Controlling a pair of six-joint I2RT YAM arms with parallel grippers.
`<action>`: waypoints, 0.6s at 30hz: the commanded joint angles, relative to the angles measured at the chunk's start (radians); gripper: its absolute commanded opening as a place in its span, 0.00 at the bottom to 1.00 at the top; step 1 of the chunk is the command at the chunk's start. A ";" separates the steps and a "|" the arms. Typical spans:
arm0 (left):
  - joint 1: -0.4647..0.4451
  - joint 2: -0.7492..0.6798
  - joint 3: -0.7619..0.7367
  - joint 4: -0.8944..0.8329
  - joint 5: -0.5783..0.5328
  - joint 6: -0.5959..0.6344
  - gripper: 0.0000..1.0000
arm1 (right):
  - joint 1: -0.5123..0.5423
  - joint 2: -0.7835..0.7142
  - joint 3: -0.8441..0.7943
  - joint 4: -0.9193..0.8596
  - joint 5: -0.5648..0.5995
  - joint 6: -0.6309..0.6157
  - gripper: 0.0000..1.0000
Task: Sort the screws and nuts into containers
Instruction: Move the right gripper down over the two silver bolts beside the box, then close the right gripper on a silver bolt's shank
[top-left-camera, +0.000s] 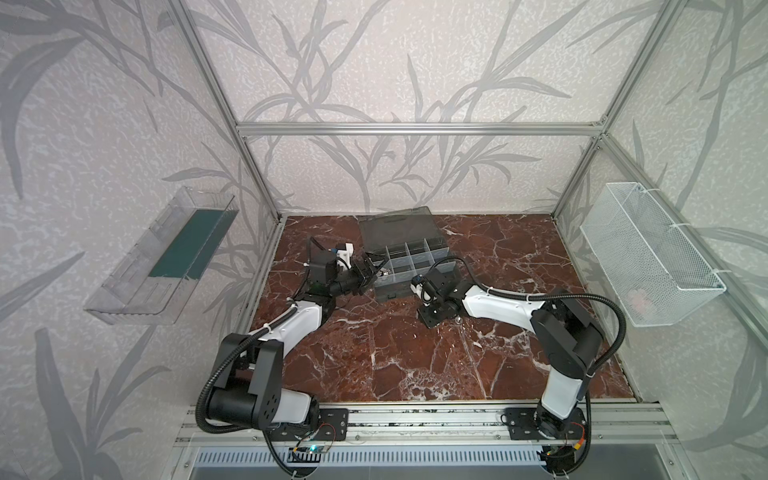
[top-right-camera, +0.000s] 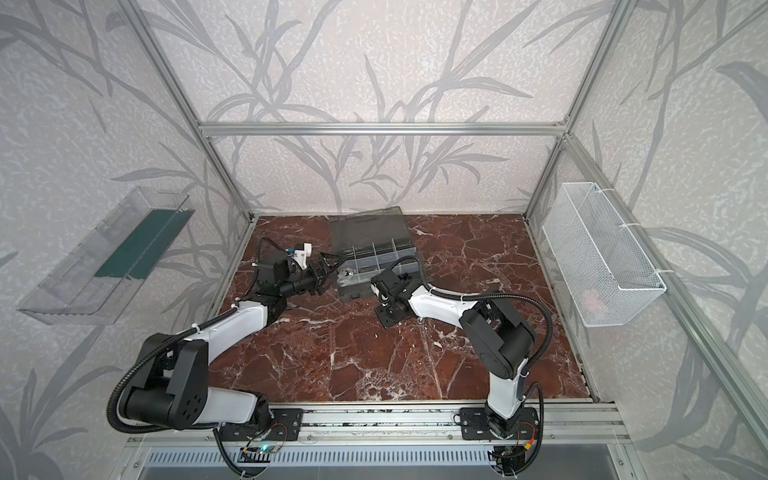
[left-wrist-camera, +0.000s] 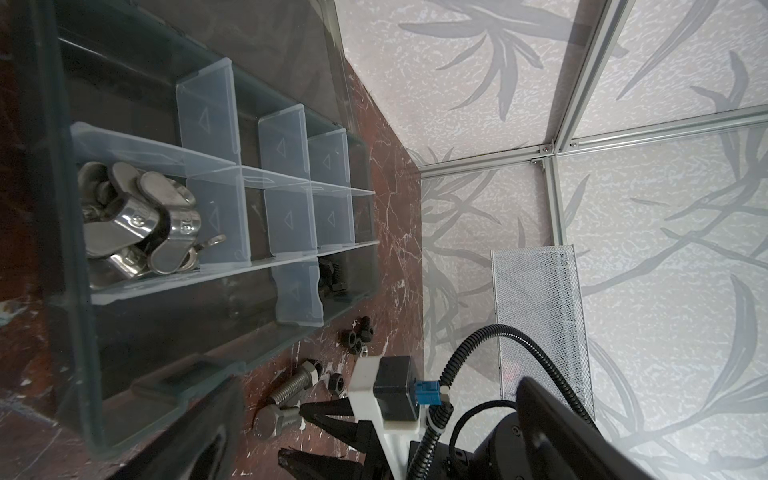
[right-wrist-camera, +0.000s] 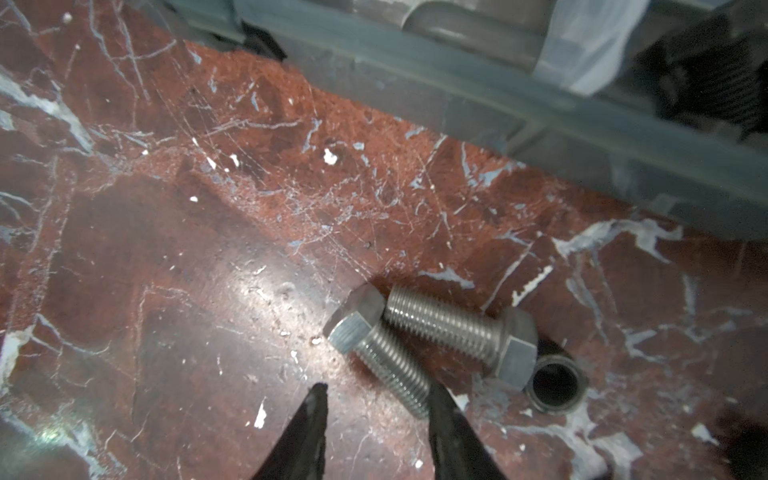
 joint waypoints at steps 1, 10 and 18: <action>-0.005 -0.013 0.025 -0.007 0.015 0.010 0.99 | 0.006 0.027 0.017 -0.012 0.008 -0.010 0.39; -0.005 -0.014 0.024 -0.009 0.013 0.010 0.99 | 0.007 0.066 0.034 -0.025 0.010 -0.029 0.32; -0.006 -0.013 0.023 -0.008 0.013 0.010 0.99 | 0.006 0.057 0.017 -0.019 0.013 -0.029 0.23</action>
